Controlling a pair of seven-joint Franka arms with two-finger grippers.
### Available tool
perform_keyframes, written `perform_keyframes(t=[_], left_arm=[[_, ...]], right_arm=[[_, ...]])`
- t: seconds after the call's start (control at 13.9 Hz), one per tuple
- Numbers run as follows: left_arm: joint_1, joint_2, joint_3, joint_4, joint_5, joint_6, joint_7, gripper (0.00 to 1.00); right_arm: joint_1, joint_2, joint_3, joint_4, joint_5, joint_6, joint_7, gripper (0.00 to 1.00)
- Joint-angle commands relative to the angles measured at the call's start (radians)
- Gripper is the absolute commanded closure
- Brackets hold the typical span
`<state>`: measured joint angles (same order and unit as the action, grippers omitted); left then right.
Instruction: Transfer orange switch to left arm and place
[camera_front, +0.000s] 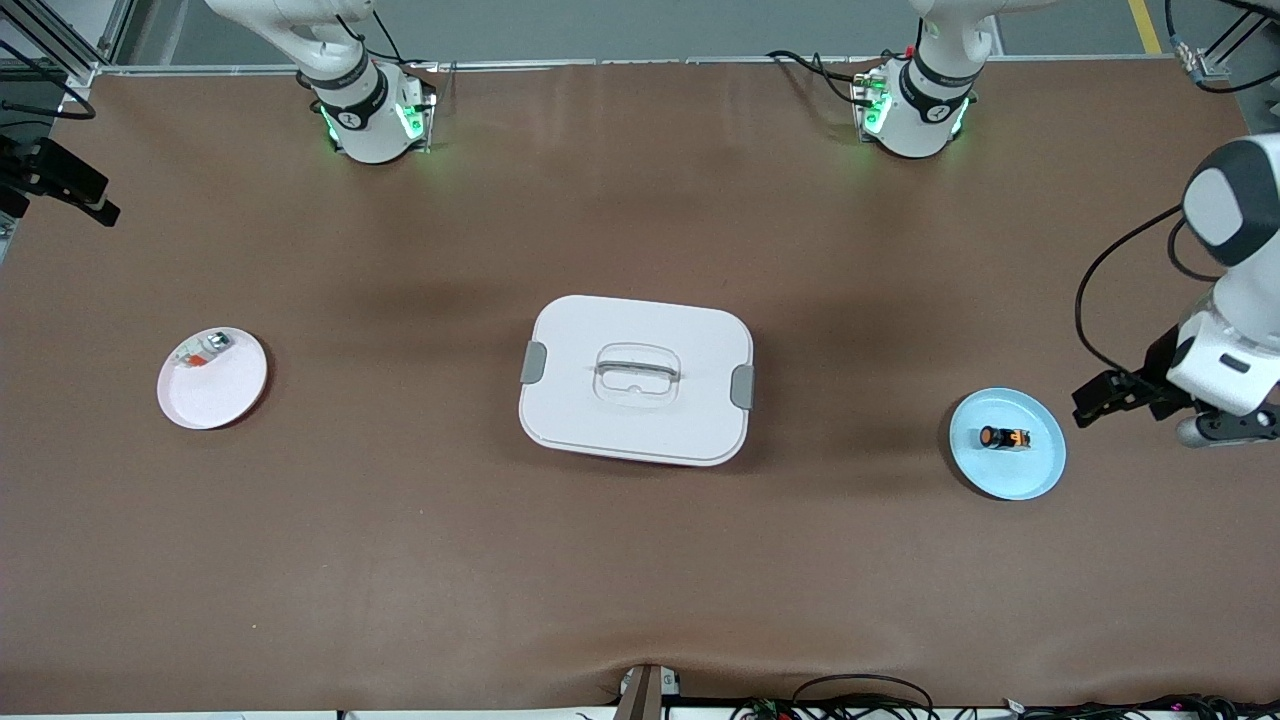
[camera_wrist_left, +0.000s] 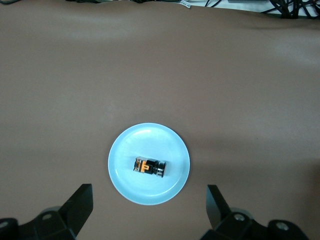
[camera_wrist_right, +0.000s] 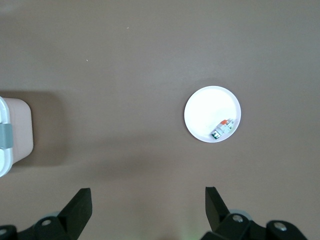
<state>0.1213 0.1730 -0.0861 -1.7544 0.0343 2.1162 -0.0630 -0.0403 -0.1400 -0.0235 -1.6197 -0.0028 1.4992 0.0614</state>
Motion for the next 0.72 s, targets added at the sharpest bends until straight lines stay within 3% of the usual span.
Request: perform_keyframes(t=[0.0, 0.43, 0.65], left_arm=[[0.006, -0.058, -0.004, 0.032, 0.007, -0.103, 0.017, 0.00], [0.004, -0.145, -0.007, 0.058, -0.001, -0.214, 0.015, 0.00], [-0.003, -0.151, -0.007, 0.143, -0.020, -0.315, 0.015, 0.00]], right_arm=[[-0.009, -0.029, 0.002, -0.028, 0.024, -0.002, 0.018, 0.00], [-0.009, -0.030, 0.004, -0.026, 0.024, 0.000, -0.008, 0.00], [-0.009, -0.030, 0.002, -0.028, 0.024, -0.004, -0.008, 0.00]])
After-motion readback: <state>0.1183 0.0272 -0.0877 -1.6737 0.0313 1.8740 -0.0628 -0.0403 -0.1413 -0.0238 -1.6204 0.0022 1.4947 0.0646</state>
